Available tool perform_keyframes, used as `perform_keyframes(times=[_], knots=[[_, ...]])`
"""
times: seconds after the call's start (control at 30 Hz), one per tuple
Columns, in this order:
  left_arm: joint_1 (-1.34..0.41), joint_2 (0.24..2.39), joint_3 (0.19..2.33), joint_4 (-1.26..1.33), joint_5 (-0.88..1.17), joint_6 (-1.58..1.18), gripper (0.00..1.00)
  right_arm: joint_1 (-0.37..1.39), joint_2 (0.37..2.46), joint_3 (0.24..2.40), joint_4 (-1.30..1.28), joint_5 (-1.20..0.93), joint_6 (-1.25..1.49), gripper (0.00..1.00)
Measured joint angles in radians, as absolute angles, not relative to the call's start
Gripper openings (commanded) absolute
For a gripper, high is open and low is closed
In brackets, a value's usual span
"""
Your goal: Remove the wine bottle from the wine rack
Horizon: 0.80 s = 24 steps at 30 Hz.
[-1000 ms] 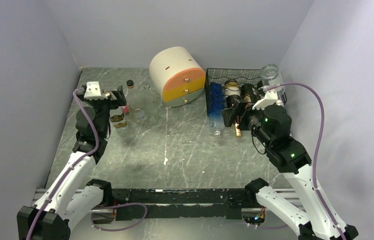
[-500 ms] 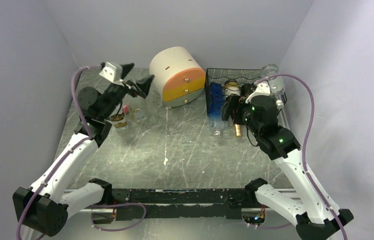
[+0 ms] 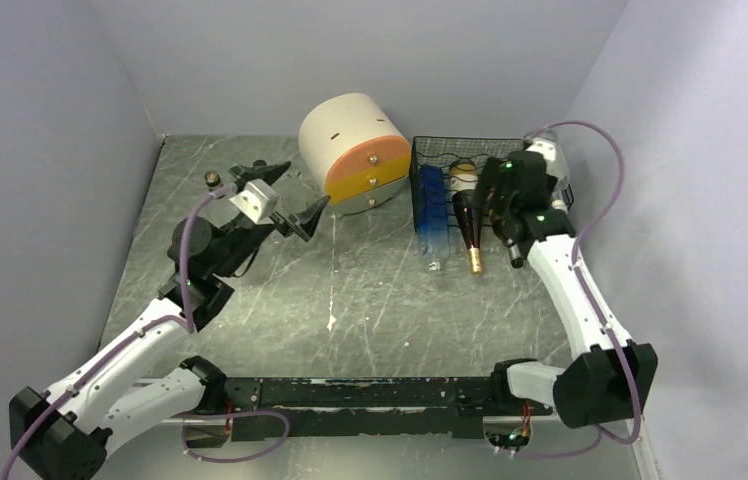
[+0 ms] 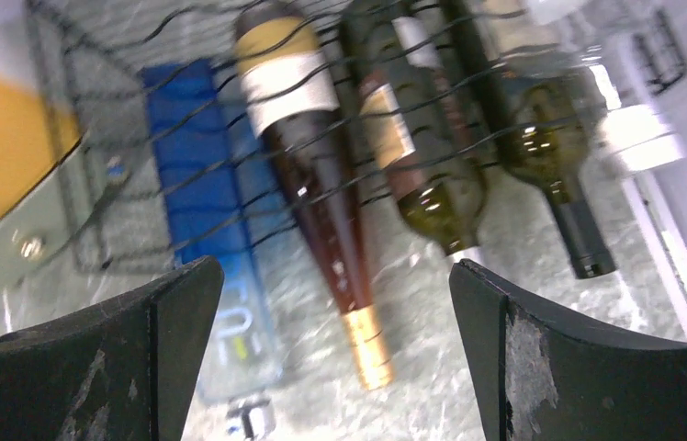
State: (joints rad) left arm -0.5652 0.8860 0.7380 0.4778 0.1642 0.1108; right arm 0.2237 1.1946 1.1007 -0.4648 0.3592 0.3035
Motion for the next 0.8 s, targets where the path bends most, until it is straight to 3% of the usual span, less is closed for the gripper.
perform_keyframes(times=[0.5,0.67,0.8], knots=[[-0.669,0.911,0.710,0.488,0.150,0.187,0.96,-0.338,1.300,1.069,-0.216,0.076,0.339,1.00],[-0.676,0.920,0.705,0.488,0.143,0.199,0.95,-0.435,1.388,0.949,-0.091,-0.074,0.335,0.74],[-0.679,0.929,0.705,0.482,0.135,0.217,0.96,-0.508,1.483,0.905,0.004,-0.262,0.361,0.71]])
